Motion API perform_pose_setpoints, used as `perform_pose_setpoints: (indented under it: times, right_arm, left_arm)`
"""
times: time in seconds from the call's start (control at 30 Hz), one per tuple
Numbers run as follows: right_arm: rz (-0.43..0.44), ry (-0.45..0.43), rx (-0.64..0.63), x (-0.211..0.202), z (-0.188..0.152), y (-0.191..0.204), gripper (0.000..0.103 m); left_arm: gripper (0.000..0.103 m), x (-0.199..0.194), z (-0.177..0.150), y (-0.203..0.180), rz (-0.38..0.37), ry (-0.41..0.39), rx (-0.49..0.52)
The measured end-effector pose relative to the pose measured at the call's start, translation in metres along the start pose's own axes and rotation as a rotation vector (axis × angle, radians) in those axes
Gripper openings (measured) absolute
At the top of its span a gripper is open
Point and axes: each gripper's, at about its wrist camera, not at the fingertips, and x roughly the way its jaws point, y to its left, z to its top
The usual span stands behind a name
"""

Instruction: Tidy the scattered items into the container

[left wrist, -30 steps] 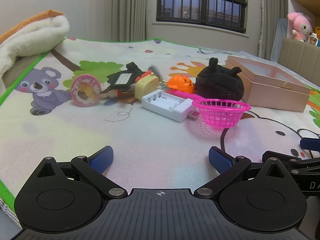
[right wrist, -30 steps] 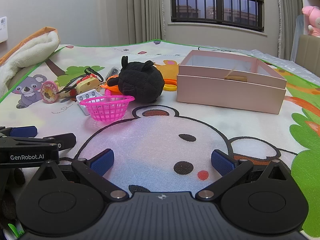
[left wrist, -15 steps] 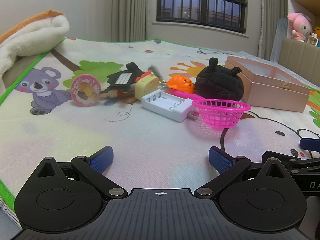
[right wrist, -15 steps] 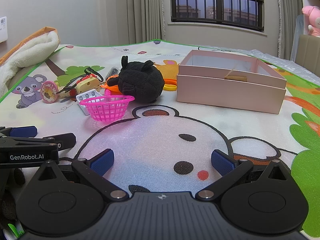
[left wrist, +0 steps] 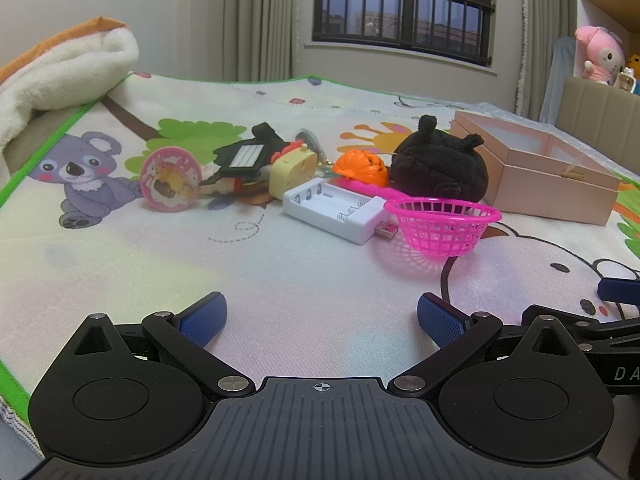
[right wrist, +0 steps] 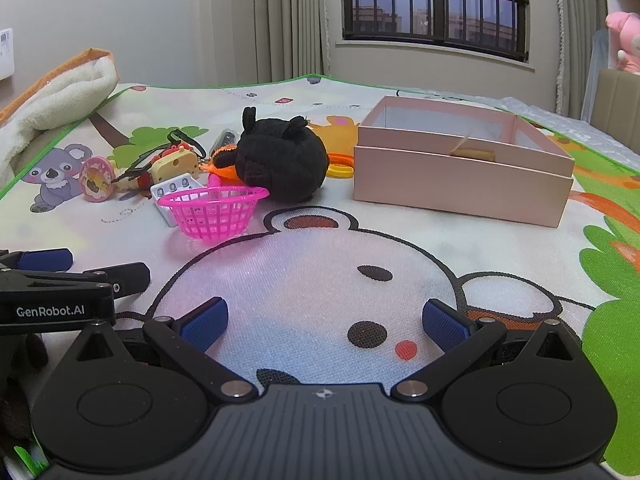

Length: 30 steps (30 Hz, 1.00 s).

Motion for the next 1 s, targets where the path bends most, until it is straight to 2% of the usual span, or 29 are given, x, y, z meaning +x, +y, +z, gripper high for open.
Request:
perform_pose_setpoints:
  times: [0.4,0.6,0.9,1.0]
  right_arm:
    - [0.014,0.047,-0.02,0.004,0.003,0.0,0.103]
    - [0.037,0.112,-0.033,0.007,0.01,-0.002,0.103]
    - [0.082,0.161,-0.041,0.01,0.014,-0.008,0.103]
    - [0.069,0.166,-0.06,0.011,0.015,-0.005,0.103]
  left_arm:
    - [0.103,0.004,0.002,0.001,-0.004,0.019,0.007]
    - [0.103,0.006,0.006,0.003,-0.014,0.052,0.02]
    - [0.103,0.009,0.015,0.008,-0.049,0.118,-0.004]
    - [0.103,0.011,0.018,0.009,-0.055,0.145,0.003]
